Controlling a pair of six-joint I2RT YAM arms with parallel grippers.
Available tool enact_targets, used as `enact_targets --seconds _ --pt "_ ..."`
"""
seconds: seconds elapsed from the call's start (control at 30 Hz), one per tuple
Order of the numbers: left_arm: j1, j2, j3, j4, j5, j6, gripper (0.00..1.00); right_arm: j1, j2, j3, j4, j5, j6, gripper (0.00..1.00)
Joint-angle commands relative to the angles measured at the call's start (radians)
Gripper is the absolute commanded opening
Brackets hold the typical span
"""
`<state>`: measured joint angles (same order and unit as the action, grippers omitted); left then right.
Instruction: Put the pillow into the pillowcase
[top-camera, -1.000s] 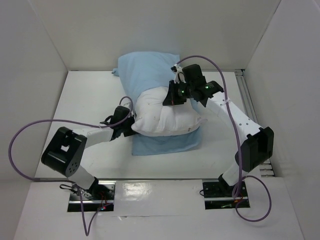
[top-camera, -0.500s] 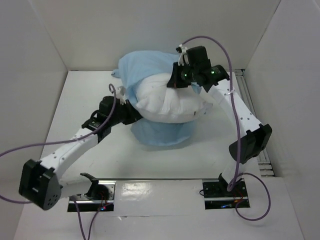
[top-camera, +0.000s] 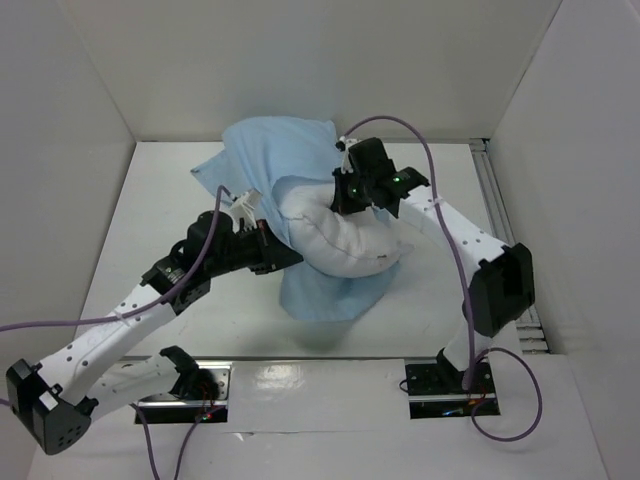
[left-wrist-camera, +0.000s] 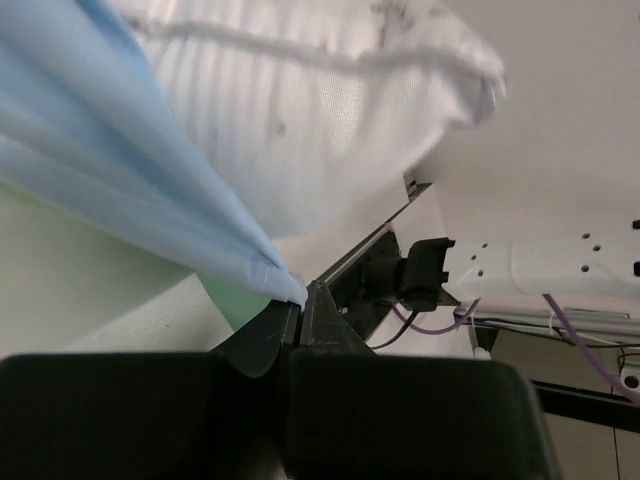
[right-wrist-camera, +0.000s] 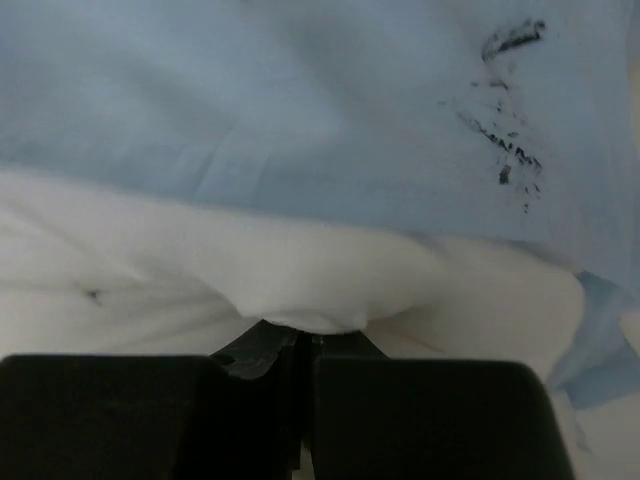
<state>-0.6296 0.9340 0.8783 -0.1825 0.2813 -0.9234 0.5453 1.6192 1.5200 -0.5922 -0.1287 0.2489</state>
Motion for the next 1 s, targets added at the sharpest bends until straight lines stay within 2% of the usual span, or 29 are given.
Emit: enact_targets --seconds 0.0,0.03,0.1,0.13,0.17,0.27,0.3,0.37,0.43,0.47,0.5,0.57,0.6,0.63,0.7,0.73,0.8,0.83,0.87,0.9,0.97 --pt "-0.051 -0.006 0.085 0.178 0.098 -0.051 0.00 -0.041 0.106 -0.025 0.115 0.095 0.026 0.00" --pt "-0.051 0.012 0.143 0.187 0.110 -0.051 0.00 -0.053 0.123 0.017 0.115 0.095 0.026 0.00" --pt "-0.070 0.084 0.218 0.209 0.147 -0.019 0.00 -0.091 0.183 0.220 0.089 0.104 0.026 0.00" --pt "-0.070 0.112 0.325 0.209 0.156 -0.008 0.00 -0.103 0.205 0.308 0.075 0.104 0.026 0.00" --pt "-0.070 0.138 0.387 0.209 0.165 0.009 0.00 -0.113 0.224 0.495 0.054 0.094 0.017 0.00" --pt "-0.088 0.218 0.623 0.161 0.174 0.078 0.00 -0.125 0.272 0.766 0.049 0.075 0.006 0.00" --pt "-0.088 0.227 0.664 0.150 0.174 0.092 0.00 -0.125 0.263 0.767 0.069 0.057 0.006 0.00" --pt "-0.108 0.227 0.700 0.150 0.165 0.113 0.00 -0.125 0.182 0.697 0.171 0.002 0.015 0.00" --pt "-0.108 0.192 0.644 0.141 0.144 0.104 0.00 -0.091 0.113 0.466 0.225 -0.019 0.015 0.00" --pt "-0.108 0.172 0.554 0.127 0.133 0.104 0.00 -0.072 0.049 0.380 0.242 -0.028 0.015 0.00" --pt "-0.108 0.148 0.495 0.127 0.122 0.084 0.00 -0.030 0.021 0.198 0.265 -0.028 0.015 0.00" --pt "-0.108 0.069 0.335 0.098 0.107 0.046 0.00 0.001 -0.050 0.004 0.301 -0.028 0.015 0.00" --pt "-0.108 0.048 0.288 0.085 0.107 0.035 0.00 0.014 -0.070 -0.173 0.301 -0.028 0.015 0.00" --pt "-0.108 0.010 0.253 0.072 0.107 0.026 0.10 0.015 -0.090 -0.251 0.314 -0.014 0.015 0.00" --pt "-0.108 -0.017 0.209 0.020 0.119 0.035 0.52 0.025 -0.145 -0.415 0.315 0.023 0.015 0.00" --pt "-0.108 -0.017 0.209 -0.010 0.119 0.059 0.69 0.025 -0.163 -0.446 0.302 0.032 0.015 0.00" --pt "-0.108 -0.017 0.295 -0.130 0.086 0.098 0.88 0.025 -0.217 -0.484 0.266 0.057 0.003 0.00" --pt "-0.108 -0.017 0.330 -0.165 0.067 0.147 0.88 0.025 -0.232 -0.485 0.246 0.066 -0.006 0.11" --pt "-0.108 -0.006 0.365 -0.198 0.044 0.168 0.88 0.025 -0.254 -0.485 0.223 0.081 -0.016 0.31" --pt "-0.108 0.008 0.437 -0.268 -0.029 0.190 0.86 0.034 -0.263 -0.456 0.174 0.101 -0.016 0.56" --pt "-0.084 0.020 0.499 -0.340 -0.135 0.235 0.80 0.035 -0.306 -0.426 0.135 0.133 -0.025 0.59"
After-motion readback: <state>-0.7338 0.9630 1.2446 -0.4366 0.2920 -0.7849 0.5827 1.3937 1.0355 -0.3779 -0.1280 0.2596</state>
